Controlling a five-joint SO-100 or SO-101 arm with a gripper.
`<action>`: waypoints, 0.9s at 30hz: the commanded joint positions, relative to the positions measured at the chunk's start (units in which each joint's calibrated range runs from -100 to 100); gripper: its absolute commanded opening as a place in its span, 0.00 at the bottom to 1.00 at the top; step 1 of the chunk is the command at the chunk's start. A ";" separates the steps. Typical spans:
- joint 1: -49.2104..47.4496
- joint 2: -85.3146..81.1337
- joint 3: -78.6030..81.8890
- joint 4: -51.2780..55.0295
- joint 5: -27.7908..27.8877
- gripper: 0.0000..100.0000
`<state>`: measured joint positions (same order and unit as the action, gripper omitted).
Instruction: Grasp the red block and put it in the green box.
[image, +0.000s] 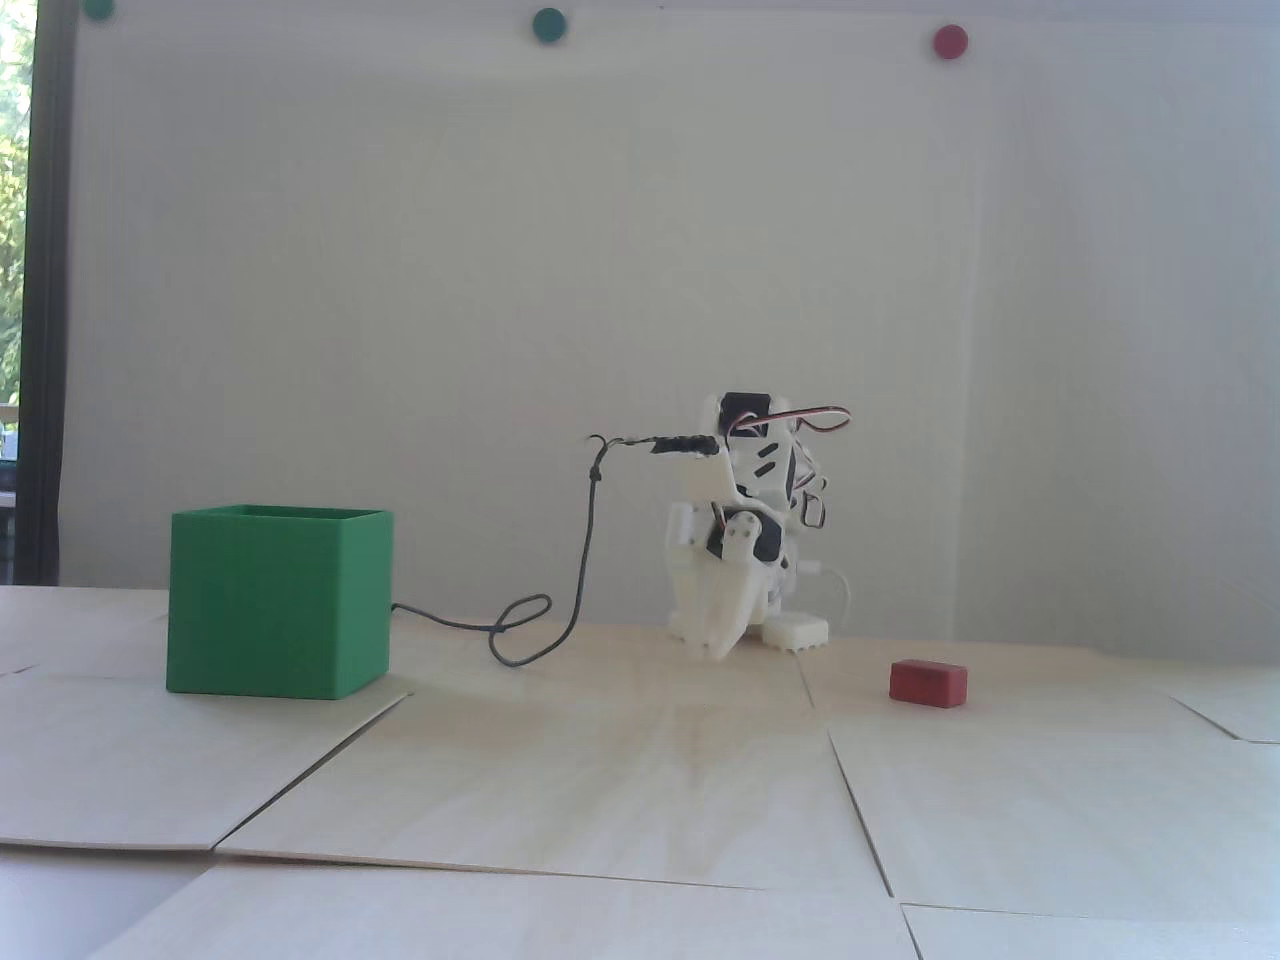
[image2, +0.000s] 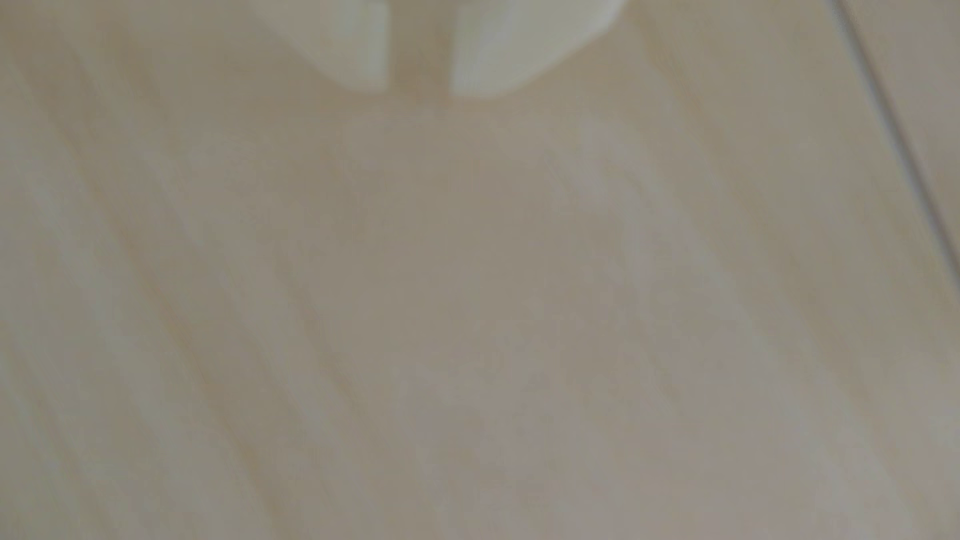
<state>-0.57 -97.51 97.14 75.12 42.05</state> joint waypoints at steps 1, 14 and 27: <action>0.69 -1.15 0.91 2.11 -0.35 0.03; 1.26 -1.07 0.91 2.11 -0.35 0.03; 1.26 -1.07 0.91 2.11 -0.35 0.03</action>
<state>-0.04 -97.51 97.14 75.12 42.05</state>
